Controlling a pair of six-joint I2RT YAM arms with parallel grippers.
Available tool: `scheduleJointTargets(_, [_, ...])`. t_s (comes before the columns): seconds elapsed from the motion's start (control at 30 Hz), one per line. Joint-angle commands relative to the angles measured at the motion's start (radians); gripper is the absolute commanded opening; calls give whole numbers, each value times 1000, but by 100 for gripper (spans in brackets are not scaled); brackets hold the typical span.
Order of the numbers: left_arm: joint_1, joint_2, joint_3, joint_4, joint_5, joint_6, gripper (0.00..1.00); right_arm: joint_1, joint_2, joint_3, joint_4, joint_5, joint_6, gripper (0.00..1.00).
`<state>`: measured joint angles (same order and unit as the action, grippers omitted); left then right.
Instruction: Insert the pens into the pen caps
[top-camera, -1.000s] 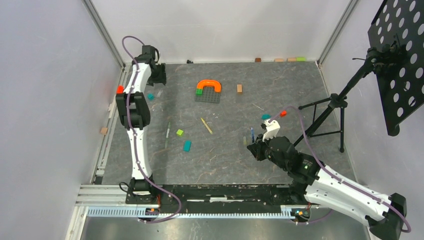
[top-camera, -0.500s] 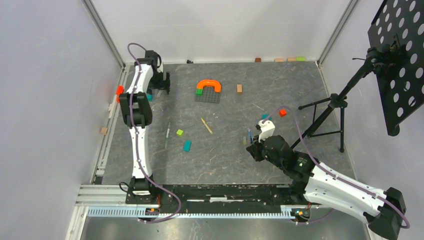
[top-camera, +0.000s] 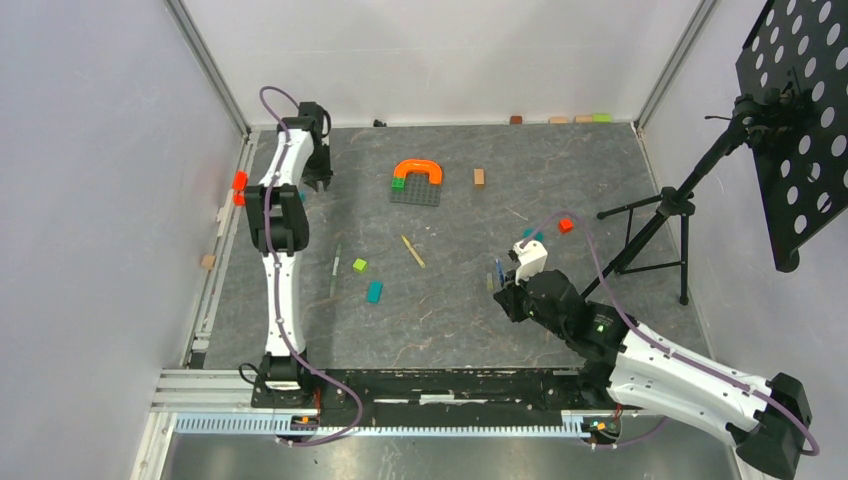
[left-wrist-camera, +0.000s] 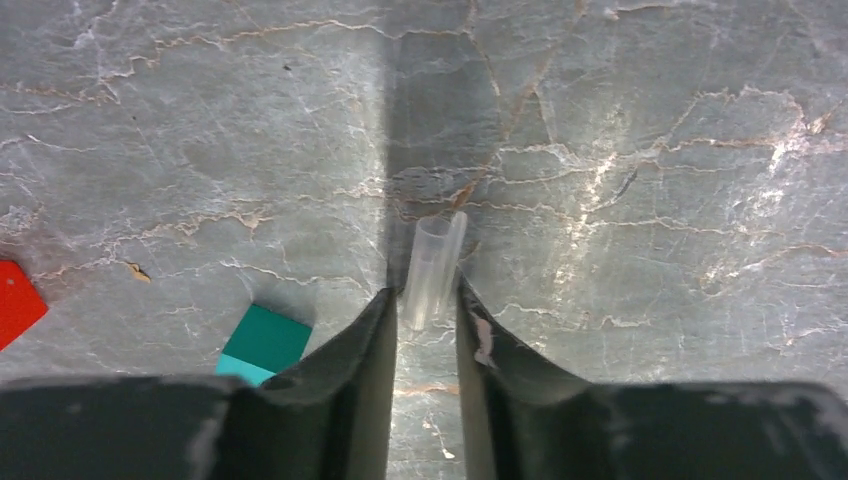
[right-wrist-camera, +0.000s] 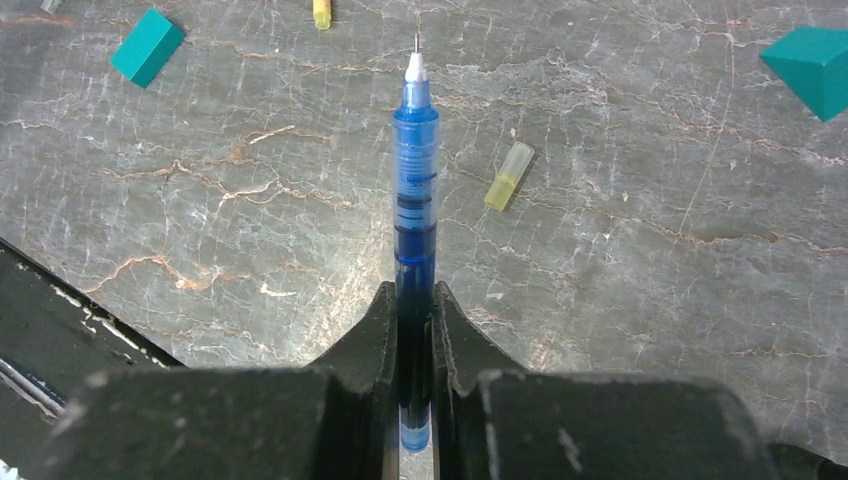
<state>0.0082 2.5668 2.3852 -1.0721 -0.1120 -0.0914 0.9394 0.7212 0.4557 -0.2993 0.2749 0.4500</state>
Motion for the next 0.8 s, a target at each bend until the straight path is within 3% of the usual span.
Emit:
scheduleJointTargets(0.0, [-29, 15, 28, -23, -66, -20, 30, -2, -11, 37, 34, 35, -32, 0])
scheduleJointTargets(0.2, [-27, 15, 26, -22, -35, -21, 11, -2, -42, 13, 29, 32, -28, 0])
scheduleJointTargets(0.43, [24, 1, 3, -22, 140, -59, 10, -2, -46, 26, 7, 39, -32, 0])
scheduleJointTargets(0.6, [30, -34, -17, -22, 222, -54, 16, -2, -47, 42, -13, 44, -32, 0])
scheduleJointTargets(0.7, [30, -86, -23, -15, 212, -49, 3, -3, -50, 42, -12, 45, -28, 0])
scheduleJointTargets(0.77, [23, -150, -84, 26, 200, -34, 2, -2, -48, 44, -12, 46, -27, 0])
